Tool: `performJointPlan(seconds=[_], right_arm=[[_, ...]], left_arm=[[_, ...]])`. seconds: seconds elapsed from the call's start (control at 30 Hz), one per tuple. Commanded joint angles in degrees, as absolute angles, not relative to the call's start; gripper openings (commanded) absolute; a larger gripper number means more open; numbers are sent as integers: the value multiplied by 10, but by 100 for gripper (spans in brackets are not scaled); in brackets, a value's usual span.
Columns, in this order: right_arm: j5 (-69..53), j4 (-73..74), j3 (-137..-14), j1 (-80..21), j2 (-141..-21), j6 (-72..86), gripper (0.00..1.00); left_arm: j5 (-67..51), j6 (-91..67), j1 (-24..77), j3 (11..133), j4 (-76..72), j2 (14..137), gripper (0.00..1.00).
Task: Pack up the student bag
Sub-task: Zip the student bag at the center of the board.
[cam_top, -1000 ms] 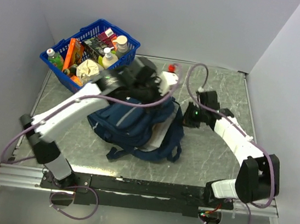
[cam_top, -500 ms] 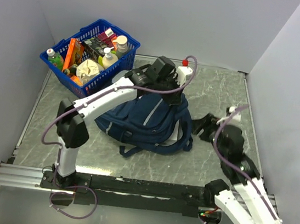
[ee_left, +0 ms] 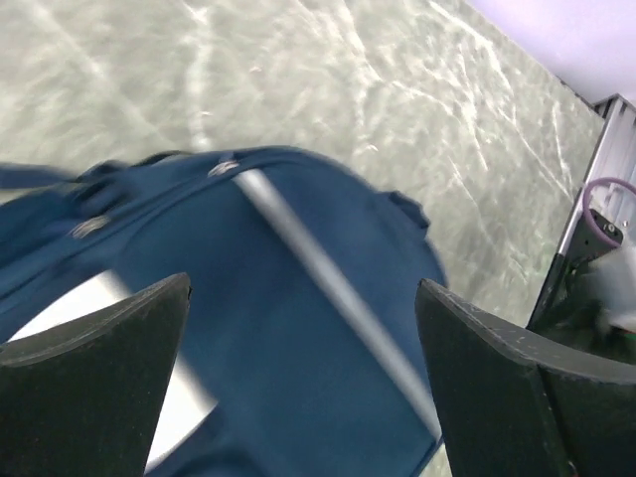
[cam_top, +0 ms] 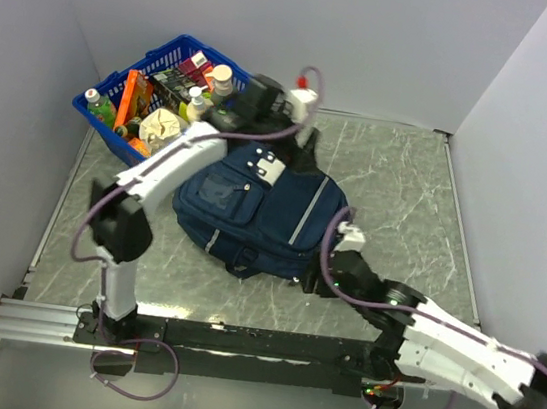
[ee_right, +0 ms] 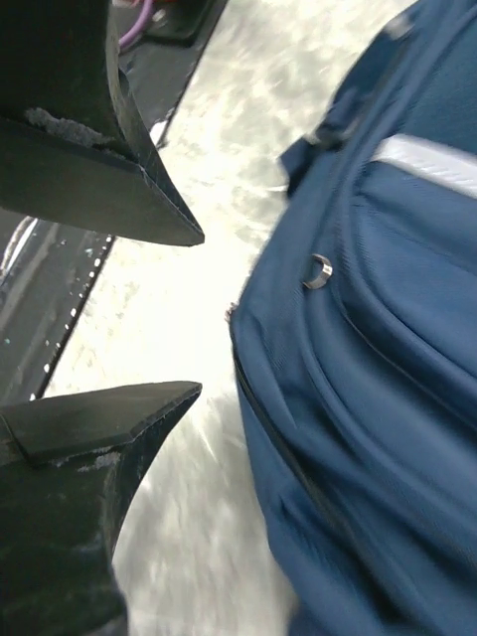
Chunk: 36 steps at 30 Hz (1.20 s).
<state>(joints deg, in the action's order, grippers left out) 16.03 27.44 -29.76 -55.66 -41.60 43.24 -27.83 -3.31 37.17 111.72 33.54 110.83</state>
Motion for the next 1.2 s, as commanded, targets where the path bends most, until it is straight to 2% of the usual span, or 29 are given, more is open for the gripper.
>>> performJointPlan(seconds=[0.0, 0.07, 0.23, 0.53, 0.63, 0.77, 0.87, 0.97, 1.1, 1.17], right_arm=[[170, 215, -314, -619, -501, 481, 61], [205, 221, -326, -649, -549, 491, 60], [288, 231, -360, -680, -643, 474, 61], [415, 173, -382, -684, -753, 443, 60], [435, 174, -393, -687, -787, 464, 56], [439, 159, -383, -708, -811, 479, 41], [443, 163, -375, -723, -817, 499, 34], [446, 164, -367, -728, -816, 509, 32], [435, 150, -356, -737, -815, 508, 36], [436, 153, -353, -741, -817, 521, 45]], left_arm=[[-365, 19, 309, 1057, 330, 981, 99], [-387, 64, 301, 1001, 342, 949, 97], [-420, 129, 301, 852, 332, 848, 96], [-392, 151, 301, 789, 345, 796, 97], [-384, 154, 301, 789, 352, 787, 96], [-380, 149, 301, 784, 357, 778, 97], [-379, 147, 301, 787, 359, 775, 96], [-383, 143, 301, 795, 360, 776, 96], [-384, 134, 301, 804, 357, 778, 96], [-384, 134, 301, 807, 358, 778, 96]])
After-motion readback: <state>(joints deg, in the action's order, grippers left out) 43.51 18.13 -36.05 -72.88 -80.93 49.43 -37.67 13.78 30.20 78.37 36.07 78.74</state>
